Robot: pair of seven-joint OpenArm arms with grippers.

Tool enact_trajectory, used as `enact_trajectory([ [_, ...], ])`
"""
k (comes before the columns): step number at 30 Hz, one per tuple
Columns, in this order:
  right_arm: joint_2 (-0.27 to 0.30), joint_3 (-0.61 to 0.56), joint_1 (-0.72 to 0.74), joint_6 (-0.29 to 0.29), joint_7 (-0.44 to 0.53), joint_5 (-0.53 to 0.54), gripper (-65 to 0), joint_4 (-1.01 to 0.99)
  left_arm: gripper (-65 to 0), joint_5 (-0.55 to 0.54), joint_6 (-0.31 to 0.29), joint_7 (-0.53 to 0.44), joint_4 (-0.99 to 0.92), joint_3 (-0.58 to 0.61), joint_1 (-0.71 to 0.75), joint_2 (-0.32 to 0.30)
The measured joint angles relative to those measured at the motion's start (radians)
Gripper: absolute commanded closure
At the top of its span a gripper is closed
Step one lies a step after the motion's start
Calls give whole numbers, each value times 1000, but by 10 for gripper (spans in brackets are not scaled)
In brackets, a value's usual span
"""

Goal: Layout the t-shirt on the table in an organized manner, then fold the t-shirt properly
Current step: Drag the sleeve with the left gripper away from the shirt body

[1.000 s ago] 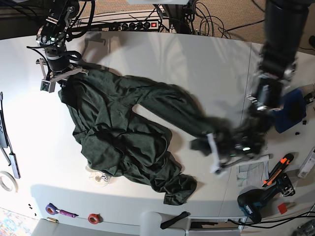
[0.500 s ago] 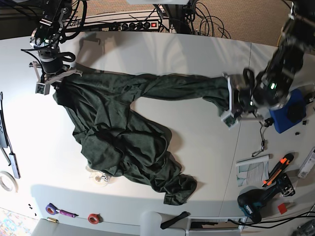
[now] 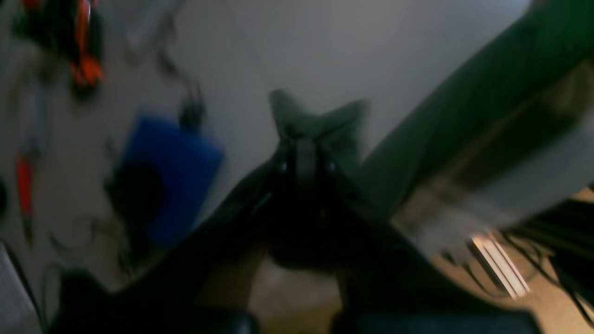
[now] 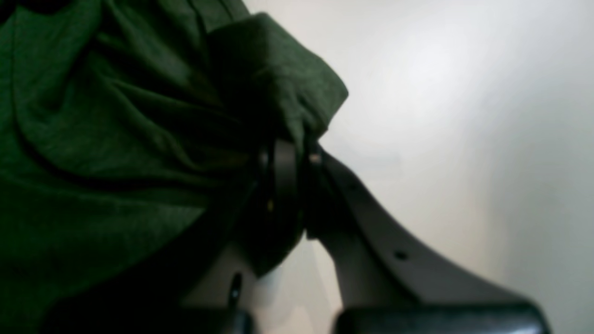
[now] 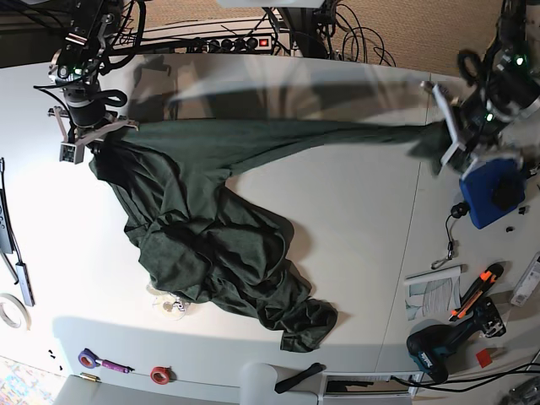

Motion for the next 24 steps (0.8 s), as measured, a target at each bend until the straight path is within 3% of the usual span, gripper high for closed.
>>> enact_trajectory([
  [3,3,0,0,0,-11,0,0,0,0,-7,-1,-3,0,-51,75,24],
  [8,31,0,0,2,-14,3,0,0,0,19,-2,-21,0,-61,114,115],
  [9,31,0,0,2,-14,3,0,0,-22,32,-2,-21,0,-61,114,132],
  [11,31,0,0,3,-14,3,0,0,-173,52,-1,-20,0,-61,114,157],
  [13,31,0,0,0,-14,3,0,0,-263,66,-1,-21,0,-62,114,168],
  [20,31,0,0,0,-14,3,0,0,-269,167,32,-37,0,-62,114,172],
  [22,31,0,0,0,-15,3,0,0,-269,161,32,-100,0,-62,115,172],
  [24,31,0,0,0,-14,3,0,0,-268,90,25,-214,0,-62,112,172],
])
